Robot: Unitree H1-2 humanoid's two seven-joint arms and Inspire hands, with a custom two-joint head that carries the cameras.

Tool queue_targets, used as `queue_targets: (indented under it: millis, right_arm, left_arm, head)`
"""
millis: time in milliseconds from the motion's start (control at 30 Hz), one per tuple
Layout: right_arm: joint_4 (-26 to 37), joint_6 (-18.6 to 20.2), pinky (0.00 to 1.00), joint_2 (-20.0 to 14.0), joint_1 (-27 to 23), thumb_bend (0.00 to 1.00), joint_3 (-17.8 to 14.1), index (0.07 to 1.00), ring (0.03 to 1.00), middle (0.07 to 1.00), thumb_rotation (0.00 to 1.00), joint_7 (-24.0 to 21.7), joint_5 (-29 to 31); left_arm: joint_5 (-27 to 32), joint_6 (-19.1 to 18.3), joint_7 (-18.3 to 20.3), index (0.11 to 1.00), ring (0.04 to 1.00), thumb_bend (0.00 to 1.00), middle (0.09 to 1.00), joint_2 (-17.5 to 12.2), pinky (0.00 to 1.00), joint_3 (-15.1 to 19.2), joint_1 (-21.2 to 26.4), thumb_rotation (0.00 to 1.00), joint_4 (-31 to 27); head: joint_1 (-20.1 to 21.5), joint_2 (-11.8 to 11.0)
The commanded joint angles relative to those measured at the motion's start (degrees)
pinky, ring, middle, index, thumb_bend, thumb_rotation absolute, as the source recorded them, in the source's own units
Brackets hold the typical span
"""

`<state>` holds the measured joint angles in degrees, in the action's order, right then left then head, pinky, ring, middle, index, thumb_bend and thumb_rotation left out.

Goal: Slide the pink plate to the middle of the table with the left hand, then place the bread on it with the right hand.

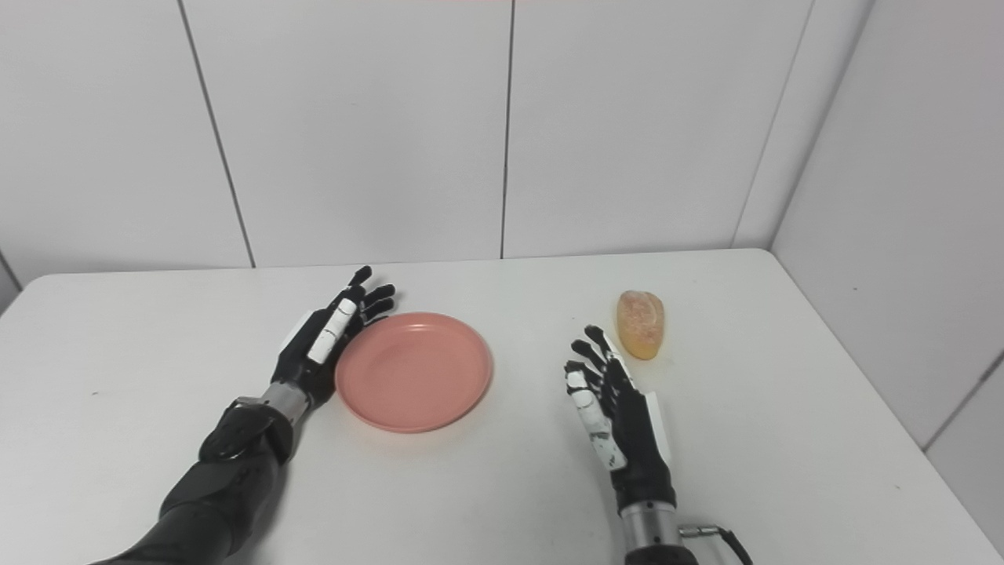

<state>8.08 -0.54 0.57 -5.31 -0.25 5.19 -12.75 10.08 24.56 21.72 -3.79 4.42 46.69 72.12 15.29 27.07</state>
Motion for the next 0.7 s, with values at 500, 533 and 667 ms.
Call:
queue_targets:
  millis: [500,533,667]
  right_arm:
    - [8.0,25.3,0.74,-2.7,-18.3,0.89,-0.5,0.913,0.857,0.905,0.71,1.7,-11.7]
    - [8.0,25.7,0.74,-2.7,-18.8,0.88,-0.2,0.914,0.856,0.906,0.71,1.8,-12.5]
    - [6.9,27.0,0.72,-2.2,-21.4,0.88,-0.4,0.936,0.869,0.928,0.71,2.4,-14.3]
  left_arm:
    - [-0.1,-1.1,1.6,0.997,0.893,0.85,0.875,-1.8,0.91,1.1,-0.4,0.78,3.0]
    - [-0.1,-1.1,1.6,0.997,0.893,0.85,0.875,-1.8,0.91,1.1,-0.4,0.78,3.1]
    - [-0.1,-1.0,1.7,0.992,0.897,0.85,0.876,-1.9,0.91,1.1,-0.4,0.77,3.3]
  head:
    - [2.3,-2.2]
    - [2.3,-2.3]
    - [2.4,-2.4]
